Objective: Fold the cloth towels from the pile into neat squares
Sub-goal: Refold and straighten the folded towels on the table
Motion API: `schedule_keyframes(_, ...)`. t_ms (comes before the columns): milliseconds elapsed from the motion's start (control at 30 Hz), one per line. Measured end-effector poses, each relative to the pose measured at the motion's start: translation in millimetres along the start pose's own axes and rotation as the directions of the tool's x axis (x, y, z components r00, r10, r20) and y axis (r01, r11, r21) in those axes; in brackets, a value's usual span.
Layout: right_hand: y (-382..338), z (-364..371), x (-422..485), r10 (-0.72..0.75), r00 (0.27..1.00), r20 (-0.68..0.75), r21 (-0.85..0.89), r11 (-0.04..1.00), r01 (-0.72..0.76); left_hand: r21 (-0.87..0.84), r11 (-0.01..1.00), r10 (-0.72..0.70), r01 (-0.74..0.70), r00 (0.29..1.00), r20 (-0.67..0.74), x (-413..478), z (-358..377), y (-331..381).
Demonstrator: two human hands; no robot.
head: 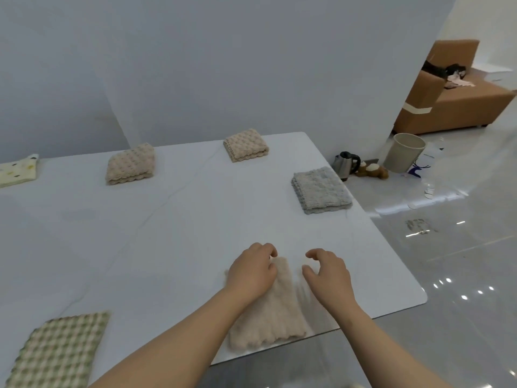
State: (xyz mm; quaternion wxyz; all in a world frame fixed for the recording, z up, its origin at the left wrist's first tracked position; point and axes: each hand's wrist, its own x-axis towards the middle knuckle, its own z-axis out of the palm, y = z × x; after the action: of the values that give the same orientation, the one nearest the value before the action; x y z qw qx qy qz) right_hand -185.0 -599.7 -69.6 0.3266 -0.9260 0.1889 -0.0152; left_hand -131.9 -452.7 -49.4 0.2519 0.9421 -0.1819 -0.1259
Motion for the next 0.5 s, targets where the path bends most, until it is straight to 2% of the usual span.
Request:
schedule_keyframes(233, 90.7, -67.8, 69.6, -0.109, 0.993, 0.048, -0.186, 0.976, 0.116, 0.117, 0.993, 0.035, -0.035, 0.999, -0.002, 71.9, 59.7, 89.1)
schedule_keyframes(500, 191.3, -161.6, 151.4, -0.231, 0.942, 0.243, -0.281, 0.913, 0.297, 0.087, 0.980, -0.173, 0.178, 0.983, -0.066, 136.0, 122.6, 206.0)
